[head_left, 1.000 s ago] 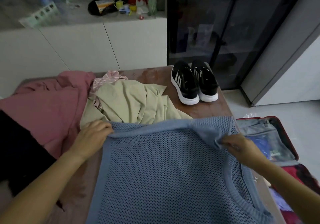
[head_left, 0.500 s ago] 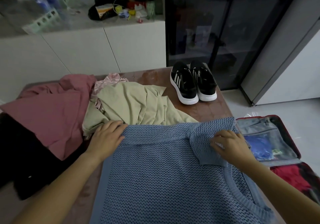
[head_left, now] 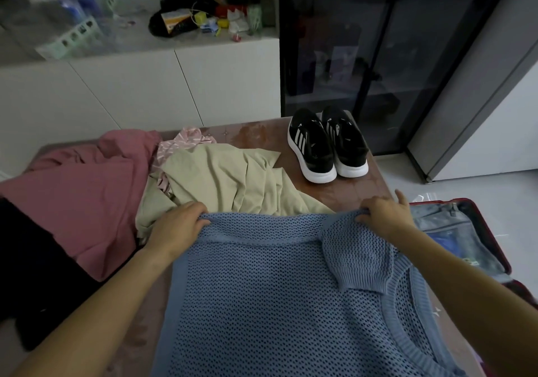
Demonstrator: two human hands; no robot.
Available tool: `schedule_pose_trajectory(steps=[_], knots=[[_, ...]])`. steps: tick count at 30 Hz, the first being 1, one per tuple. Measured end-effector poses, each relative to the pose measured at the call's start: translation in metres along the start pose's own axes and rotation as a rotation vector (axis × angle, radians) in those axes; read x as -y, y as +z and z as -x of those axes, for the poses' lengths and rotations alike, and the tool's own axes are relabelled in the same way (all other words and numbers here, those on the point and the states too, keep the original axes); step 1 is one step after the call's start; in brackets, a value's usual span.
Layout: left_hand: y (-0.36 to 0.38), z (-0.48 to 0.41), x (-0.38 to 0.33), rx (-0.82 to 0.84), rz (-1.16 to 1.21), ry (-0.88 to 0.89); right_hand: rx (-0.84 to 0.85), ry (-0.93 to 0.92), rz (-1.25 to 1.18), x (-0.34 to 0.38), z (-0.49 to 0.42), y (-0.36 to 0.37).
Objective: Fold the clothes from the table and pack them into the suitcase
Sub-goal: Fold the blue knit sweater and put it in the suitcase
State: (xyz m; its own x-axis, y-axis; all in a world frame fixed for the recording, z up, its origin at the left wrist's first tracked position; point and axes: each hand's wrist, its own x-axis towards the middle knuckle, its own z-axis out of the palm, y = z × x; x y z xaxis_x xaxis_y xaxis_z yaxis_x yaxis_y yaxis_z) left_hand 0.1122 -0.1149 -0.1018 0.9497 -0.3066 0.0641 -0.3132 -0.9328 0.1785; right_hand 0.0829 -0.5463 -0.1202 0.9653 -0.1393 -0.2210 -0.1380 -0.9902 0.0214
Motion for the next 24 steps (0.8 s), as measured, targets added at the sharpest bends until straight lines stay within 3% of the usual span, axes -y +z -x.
schedule_pose_trajectory(steps=[5,9,10,12,16,20,24], knots=[[0.000,0.004,-0.004,-0.008,-0.056,-0.014,-0.057,0.028,-0.128,-0.011,0.008,0.012],[-0.001,0.035,-0.031,-0.180,-0.022,0.018,-0.368,-0.014,-0.402,0.000,0.045,0.027],[0.002,0.049,-0.040,-0.186,-0.001,0.030,-0.370,-0.023,-0.507,0.005,0.060,0.034],[0.015,0.082,-0.054,-0.085,0.027,0.064,-0.242,-0.077,-0.591,0.014,0.091,0.053],[0.041,0.143,-0.077,0.280,0.180,-0.005,-0.073,-0.123,-0.559,0.018,0.117,0.073],[0.039,0.198,-0.089,0.416,0.222,-0.010,-0.102,-0.085,-0.724,0.020,0.145,0.054],[0.040,0.242,-0.073,0.556,0.181,0.109,-0.100,-0.316,-0.658,0.013,0.223,0.048]])
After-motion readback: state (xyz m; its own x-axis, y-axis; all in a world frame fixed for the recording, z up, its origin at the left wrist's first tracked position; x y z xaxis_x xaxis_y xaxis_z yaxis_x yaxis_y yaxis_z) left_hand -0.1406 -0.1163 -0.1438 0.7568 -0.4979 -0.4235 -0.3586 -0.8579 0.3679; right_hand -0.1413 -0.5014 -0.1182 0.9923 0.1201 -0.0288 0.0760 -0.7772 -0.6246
